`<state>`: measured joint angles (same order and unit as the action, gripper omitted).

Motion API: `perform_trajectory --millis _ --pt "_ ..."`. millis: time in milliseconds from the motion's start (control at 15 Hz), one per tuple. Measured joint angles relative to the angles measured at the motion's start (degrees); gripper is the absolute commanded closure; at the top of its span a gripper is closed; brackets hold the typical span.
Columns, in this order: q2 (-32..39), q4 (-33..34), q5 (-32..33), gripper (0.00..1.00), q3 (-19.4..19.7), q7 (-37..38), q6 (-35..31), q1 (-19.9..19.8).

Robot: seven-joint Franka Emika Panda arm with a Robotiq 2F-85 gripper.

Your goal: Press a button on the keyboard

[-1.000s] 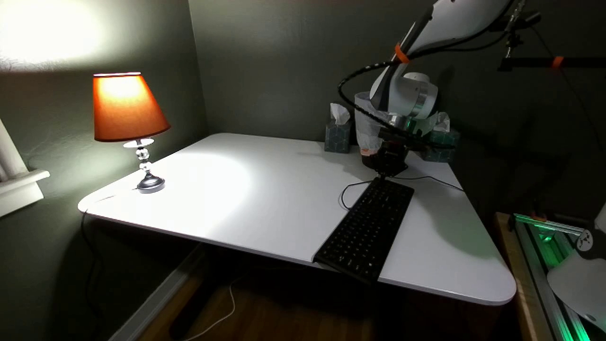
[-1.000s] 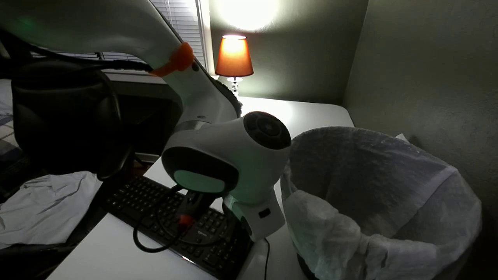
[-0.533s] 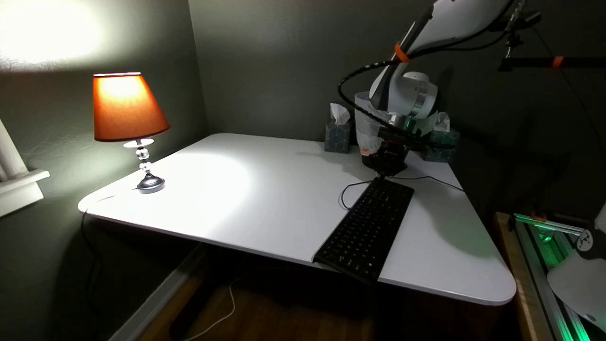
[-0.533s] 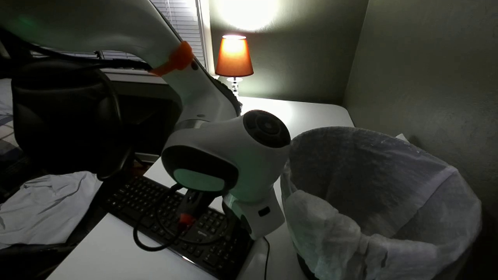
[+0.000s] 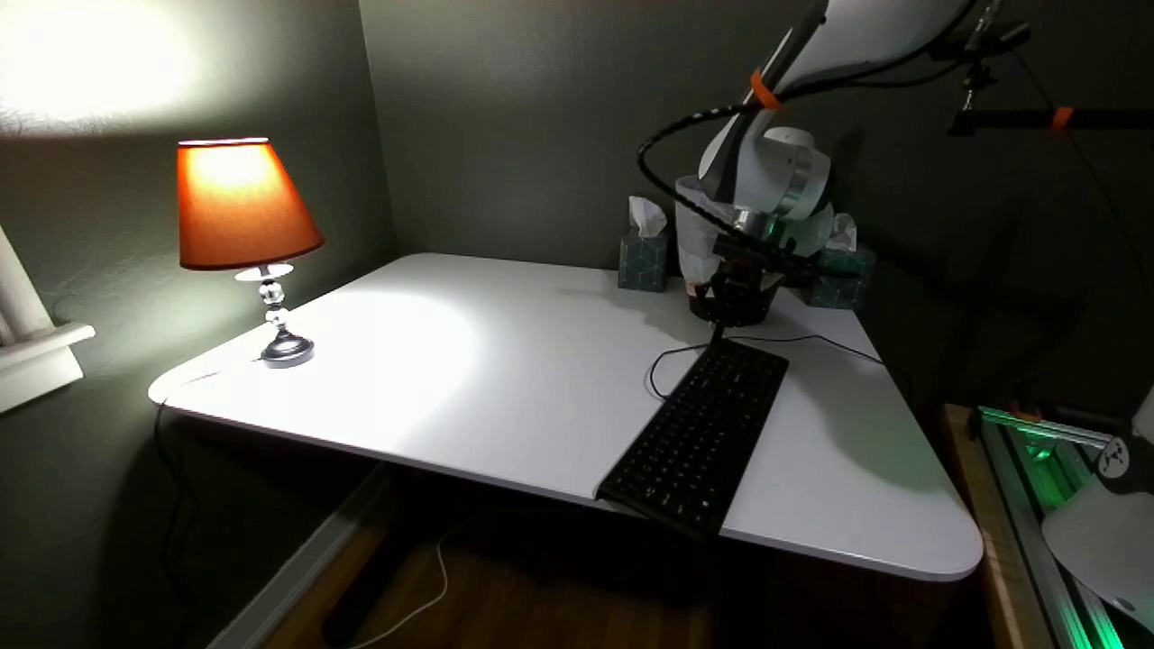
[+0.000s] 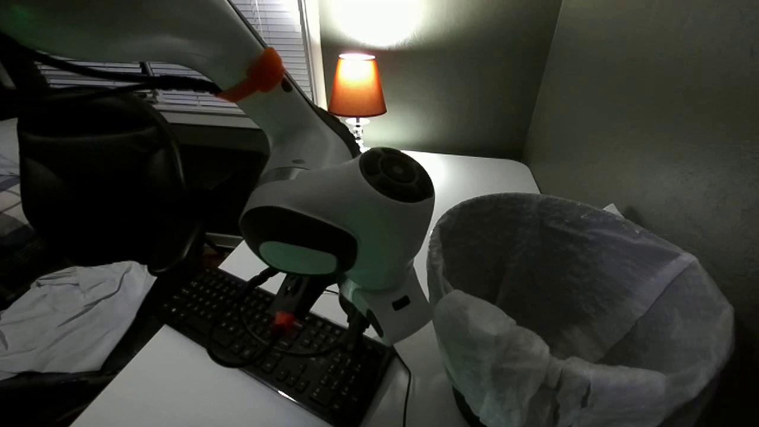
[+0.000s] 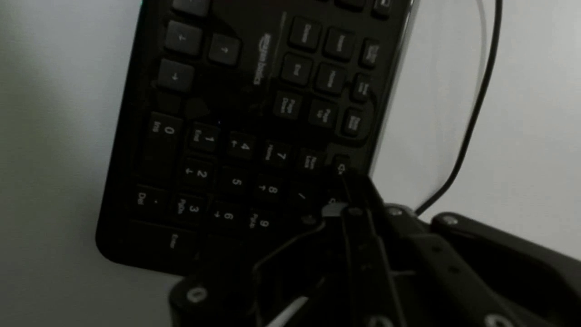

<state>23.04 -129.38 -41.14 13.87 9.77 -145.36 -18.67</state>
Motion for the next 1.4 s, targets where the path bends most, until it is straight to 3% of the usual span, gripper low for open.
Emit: perform_trajectory --millis 400,667,1400 --pt "-2.88 -2.7 2.16 0.3 0.03 0.76 -4.96 1.86" --pt "-5.89 -6.18 9.89 0.0 1.05 5.41 -8.27 4.42" --pt "-15.41 -13.84 41.0 0.0 6.56 26.16 -9.86 10.43"
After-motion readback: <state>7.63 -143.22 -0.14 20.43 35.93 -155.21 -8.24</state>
